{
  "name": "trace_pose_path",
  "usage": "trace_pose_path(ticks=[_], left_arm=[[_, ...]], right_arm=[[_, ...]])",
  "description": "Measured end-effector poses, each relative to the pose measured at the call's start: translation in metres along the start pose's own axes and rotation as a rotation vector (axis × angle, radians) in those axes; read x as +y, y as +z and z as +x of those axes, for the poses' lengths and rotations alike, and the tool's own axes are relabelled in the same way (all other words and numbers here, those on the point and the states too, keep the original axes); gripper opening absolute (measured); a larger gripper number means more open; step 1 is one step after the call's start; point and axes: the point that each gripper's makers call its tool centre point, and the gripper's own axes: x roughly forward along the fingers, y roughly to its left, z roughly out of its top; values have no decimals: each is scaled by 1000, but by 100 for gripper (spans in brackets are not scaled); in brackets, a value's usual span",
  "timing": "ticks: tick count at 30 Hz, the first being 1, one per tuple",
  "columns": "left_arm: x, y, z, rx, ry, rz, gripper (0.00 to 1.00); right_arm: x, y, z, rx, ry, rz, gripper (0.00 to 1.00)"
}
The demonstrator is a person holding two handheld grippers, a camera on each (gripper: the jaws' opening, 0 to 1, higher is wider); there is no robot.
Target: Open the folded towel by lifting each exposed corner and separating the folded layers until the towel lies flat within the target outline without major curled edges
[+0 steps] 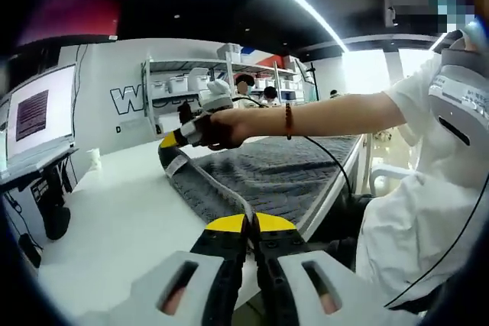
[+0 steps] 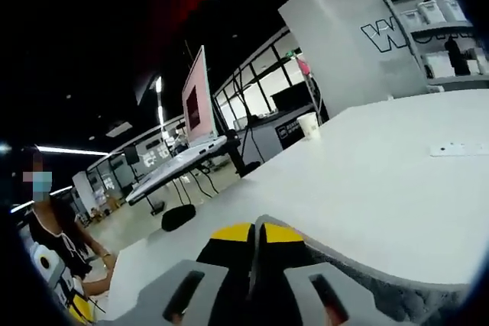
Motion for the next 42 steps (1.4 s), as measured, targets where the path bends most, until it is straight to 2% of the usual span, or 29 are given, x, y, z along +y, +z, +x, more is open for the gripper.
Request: trace_pose_path(ticks=[3,7,10,12,17,20,23,24,28,30,31,32,36,42], left_arm=[[3,-2,-4,8,6,-4,3],[6,-11,-8,38,9,-7,4],[8,-17,-10,55,7,-19,4],[8,-19,-11,64,10,-21,4],[10,-25,-13,81,8,-36,5],[11,-26,-14,84,10,-41,6],[12,-26,-16,83,10,-51,6],[12,-24,-16,74,9,-63,6],[12,-24,-18,73,10,-58,7],[13,-24,-19,70,14,-56,7],[15,-23,-21,64,22,-63,7],[15,-22,-21,60,25,-65,7],[15,-17,-19,40,32,-70,8],[15,-14,-14,38,41,-81,11]], right_arm=[[2,-4,3,12,-1,-20,0],[10,-7,7,12,22,-29,16],[16,-16,8,57,33,-43,18],[20,-19,7,57,40,-56,17],[23,-34,10,133,63,-56,22],[28,-39,10,142,101,-46,22],[34,-42,11,155,129,-26,26],[41,-46,14,168,160,-4,27],[48,-48,17,160,184,16,29],[49,-43,18,134,191,28,31],[49,-33,18,84,192,58,31],[49,-33,17,80,190,63,30],[32,-33,12,89,124,16,28],[27,-32,6,113,107,35,30]])
